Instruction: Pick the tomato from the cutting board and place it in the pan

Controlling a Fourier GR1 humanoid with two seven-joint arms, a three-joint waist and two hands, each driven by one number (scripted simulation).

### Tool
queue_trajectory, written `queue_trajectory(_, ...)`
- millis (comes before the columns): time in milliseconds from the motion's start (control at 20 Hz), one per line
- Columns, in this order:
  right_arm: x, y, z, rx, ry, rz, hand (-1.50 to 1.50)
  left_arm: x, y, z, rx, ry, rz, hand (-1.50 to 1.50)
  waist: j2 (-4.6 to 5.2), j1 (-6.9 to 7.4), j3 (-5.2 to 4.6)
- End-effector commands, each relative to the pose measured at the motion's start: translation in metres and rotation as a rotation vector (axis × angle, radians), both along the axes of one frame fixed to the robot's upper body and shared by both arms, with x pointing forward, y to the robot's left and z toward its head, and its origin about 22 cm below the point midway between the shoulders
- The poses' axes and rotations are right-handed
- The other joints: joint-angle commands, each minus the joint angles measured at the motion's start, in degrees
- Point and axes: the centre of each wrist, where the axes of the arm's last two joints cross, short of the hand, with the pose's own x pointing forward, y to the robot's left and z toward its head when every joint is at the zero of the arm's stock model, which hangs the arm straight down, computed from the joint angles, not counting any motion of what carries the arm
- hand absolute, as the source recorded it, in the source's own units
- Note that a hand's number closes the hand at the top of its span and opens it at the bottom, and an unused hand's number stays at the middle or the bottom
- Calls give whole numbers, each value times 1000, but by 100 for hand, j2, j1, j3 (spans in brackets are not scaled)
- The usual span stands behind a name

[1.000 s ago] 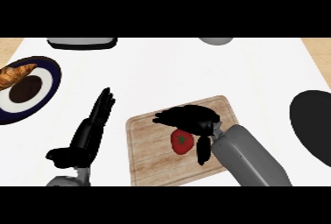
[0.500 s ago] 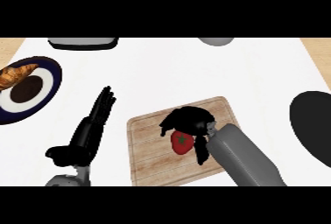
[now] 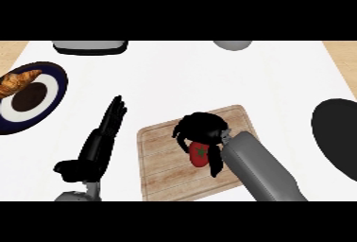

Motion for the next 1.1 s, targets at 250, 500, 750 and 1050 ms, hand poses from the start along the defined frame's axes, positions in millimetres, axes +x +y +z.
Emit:
queue_trajectory(250,7,-32,21,193,-160,-102,150,-8,13,-3,13,-15,0,0,58,-65,6)
queue_trajectory(500,12,-102,-5,109,-194,-921,150,-6,21,-6,11,6,92,0,-56,-662,2)
queue_trajectory(750,7,-111,26,177,-446,-1325,150,-7,27,-4,2,18,97,0,-112,-620,-14)
queue_trajectory(1050,-27,-92,77,372,-632,-1550,150,9,23,10,11,6,68,0,-24,-390,-3)
